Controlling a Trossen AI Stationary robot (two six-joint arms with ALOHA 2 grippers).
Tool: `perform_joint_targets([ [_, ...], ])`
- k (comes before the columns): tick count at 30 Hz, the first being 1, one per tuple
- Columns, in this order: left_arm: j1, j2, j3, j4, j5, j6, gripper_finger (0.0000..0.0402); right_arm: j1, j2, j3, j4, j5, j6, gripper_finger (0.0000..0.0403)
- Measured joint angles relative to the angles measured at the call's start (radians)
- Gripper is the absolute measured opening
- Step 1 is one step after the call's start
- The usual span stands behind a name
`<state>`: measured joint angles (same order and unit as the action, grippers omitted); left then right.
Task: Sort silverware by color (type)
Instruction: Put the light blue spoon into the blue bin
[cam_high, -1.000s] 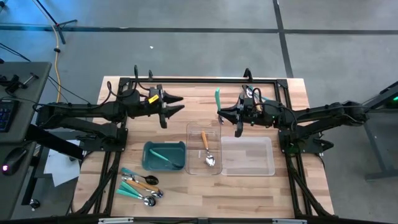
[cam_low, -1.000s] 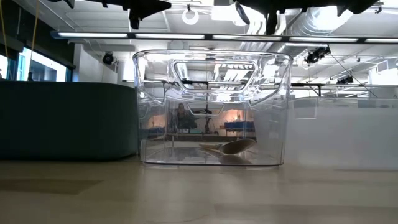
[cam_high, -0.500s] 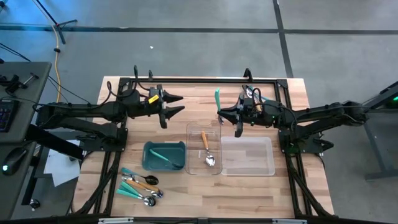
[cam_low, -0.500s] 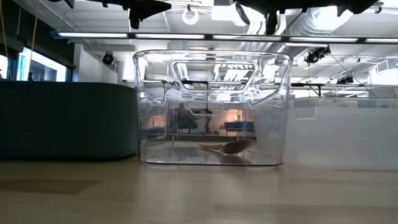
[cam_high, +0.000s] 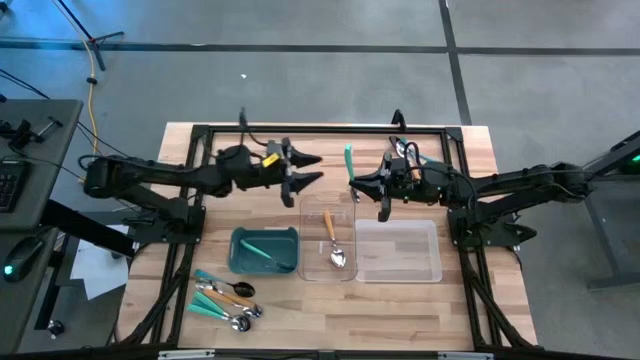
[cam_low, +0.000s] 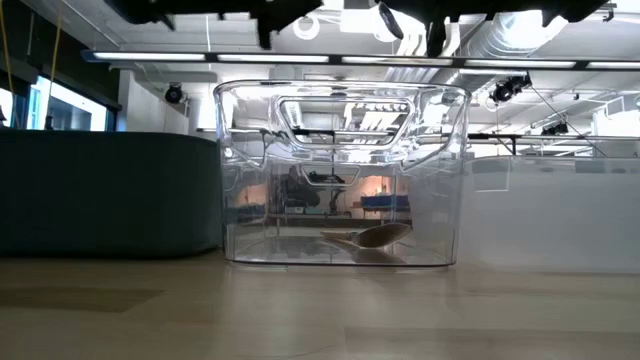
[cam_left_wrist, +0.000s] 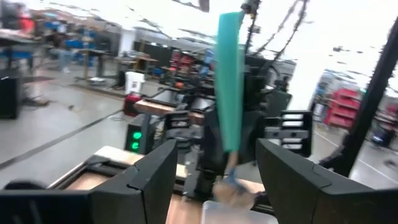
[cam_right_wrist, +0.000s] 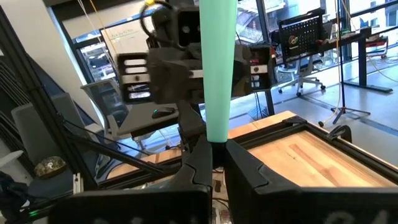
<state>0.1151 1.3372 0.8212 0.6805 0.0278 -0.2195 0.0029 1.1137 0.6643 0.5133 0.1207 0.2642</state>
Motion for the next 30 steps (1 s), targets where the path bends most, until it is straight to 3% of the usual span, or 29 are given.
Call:
perform_joint_targets([
  [10,-0.013,0.203,0.217,-0.002,0.015,0.048,0.0207,0.0,0.0,0.0,-0.001,0.0,-0.003,0.0005],
  [22,-0.014,0.253,0.264,-0.004,0.015,0.047,0.0204,0.0,0.0,0.0,-0.017,-0.001,-0.002,0.0005],
  [26,-0.017,0.253,0.264,-0.004,0.014,0.047,0.0175,0.0,0.0,0.0,-0.017,-0.001,-0.003,0.0005],
  [30,-0.017,0.253,0.264,-0.004,0.014,0.047,0.0111,0.0,0.0,0.0,-0.018,-0.001,-0.003,0.0005],
])
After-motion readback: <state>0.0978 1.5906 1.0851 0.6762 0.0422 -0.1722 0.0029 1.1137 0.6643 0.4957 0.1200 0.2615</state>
